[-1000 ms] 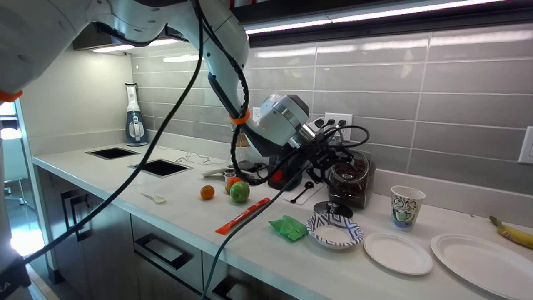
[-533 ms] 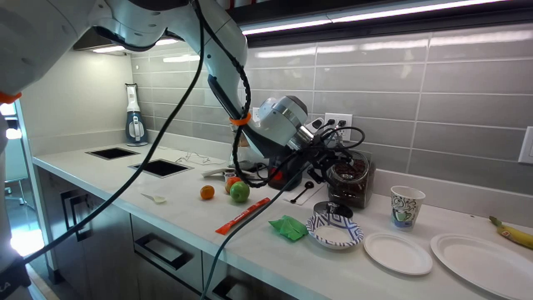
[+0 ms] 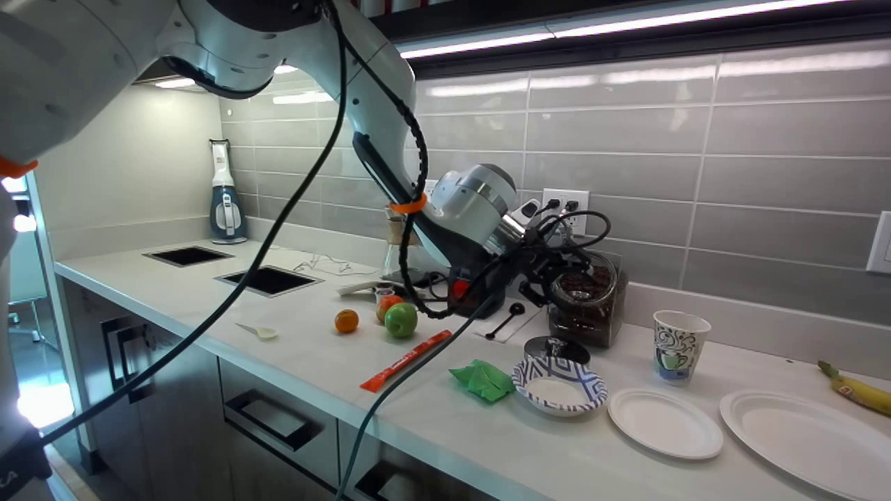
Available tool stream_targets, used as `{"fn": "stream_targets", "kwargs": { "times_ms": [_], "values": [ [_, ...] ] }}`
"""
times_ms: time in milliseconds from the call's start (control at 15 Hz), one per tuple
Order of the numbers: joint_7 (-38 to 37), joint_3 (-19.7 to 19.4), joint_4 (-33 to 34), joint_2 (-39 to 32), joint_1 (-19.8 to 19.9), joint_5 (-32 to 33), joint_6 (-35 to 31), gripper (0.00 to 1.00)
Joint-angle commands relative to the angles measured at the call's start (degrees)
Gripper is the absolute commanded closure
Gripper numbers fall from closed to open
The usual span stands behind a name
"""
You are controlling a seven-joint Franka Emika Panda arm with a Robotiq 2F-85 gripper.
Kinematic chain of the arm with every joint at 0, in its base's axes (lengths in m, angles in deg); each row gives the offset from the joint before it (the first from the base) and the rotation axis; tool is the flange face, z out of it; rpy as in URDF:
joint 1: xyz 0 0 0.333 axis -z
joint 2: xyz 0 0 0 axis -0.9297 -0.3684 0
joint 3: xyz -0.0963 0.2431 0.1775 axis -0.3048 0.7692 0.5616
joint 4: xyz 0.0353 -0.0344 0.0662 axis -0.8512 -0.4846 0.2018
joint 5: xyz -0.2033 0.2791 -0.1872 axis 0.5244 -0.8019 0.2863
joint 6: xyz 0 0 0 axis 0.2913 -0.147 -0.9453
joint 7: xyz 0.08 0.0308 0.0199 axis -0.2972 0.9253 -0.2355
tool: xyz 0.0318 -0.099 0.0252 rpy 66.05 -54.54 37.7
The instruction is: Pick up the spoon and scoop some of the contents in the jar and pour them in the bowl
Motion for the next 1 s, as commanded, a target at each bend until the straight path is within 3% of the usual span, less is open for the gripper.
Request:
{"fn": "stream_targets", "kwargs": {
  "times_ms": [0, 267, 600, 800, 933],
  "values": [
    [-3.2, -1.6, 2.2, -2.5, -1.1, 3.6, -0.5, 0.22],
    [-4.1, -1.5, 3.0, -3.2, -1.2, 5.1, -0.3, 0.50],
    [-5.0, -1.5, 3.2, -4.1, -1.3, 6.6, -0.1, 0.57],
    [-5.2, -1.4, 3.4, -4.4, -1.3, 7.2, 0.1, 0.66],
    [-5.3, -1.5, 3.5, -4.5, -1.3, 7.4, 0.1, 0.78]
  ]
}}
